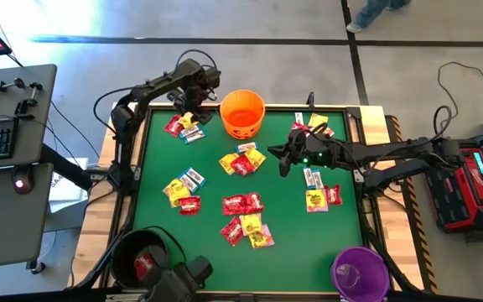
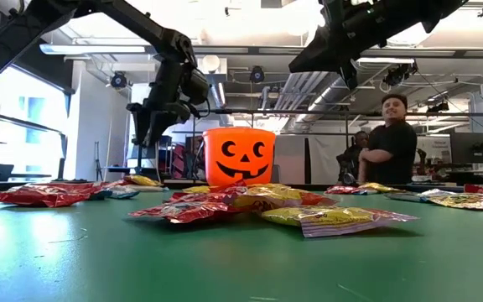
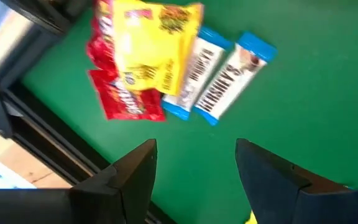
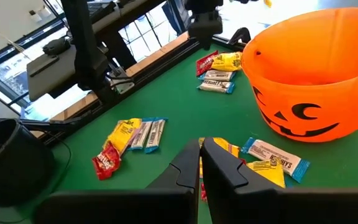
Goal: Sort candy by brand, put in halloween buckets
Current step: Put the red candy into the black bucket
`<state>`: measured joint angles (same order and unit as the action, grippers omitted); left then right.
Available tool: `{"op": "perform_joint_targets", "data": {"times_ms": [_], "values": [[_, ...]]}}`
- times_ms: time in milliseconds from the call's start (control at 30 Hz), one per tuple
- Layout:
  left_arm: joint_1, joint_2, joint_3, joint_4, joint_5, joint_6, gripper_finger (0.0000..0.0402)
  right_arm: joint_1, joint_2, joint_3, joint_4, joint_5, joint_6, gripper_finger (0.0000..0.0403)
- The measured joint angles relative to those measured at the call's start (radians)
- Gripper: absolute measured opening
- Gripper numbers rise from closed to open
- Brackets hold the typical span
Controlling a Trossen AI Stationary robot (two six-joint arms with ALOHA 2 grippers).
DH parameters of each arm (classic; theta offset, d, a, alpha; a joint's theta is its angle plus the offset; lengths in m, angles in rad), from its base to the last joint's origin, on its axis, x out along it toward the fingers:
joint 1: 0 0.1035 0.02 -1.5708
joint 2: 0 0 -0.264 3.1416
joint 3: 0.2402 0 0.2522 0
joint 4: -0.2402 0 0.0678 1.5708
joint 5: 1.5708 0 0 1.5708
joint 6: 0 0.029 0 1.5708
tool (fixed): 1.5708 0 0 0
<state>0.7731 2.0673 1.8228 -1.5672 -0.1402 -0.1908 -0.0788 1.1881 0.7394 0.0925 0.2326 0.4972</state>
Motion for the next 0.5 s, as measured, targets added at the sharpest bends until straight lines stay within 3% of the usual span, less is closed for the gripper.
{"op": "perform_joint_targets", "data": {"times_ms": [233, 400, 500], "values": [[-0.109, -0.194, -0.256, 0.176, -0.031, -0.121, 0.02, 0.0, 0.0, 0.0, -0.001, 0.002, -0.001, 0.0007], [-0.149, -0.391, -0.496, 0.367, -0.027, -0.257, 0.0172, 0.0, 0.0, 0.0, -0.008, 0.002, -0.008, 0.0007], [-0.147, -0.453, -0.609, 0.398, -0.044, -0.332, 0.015, 0.0, 0.0, 0.0, -0.007, 0.003, -0.019, 0.0007]]}}
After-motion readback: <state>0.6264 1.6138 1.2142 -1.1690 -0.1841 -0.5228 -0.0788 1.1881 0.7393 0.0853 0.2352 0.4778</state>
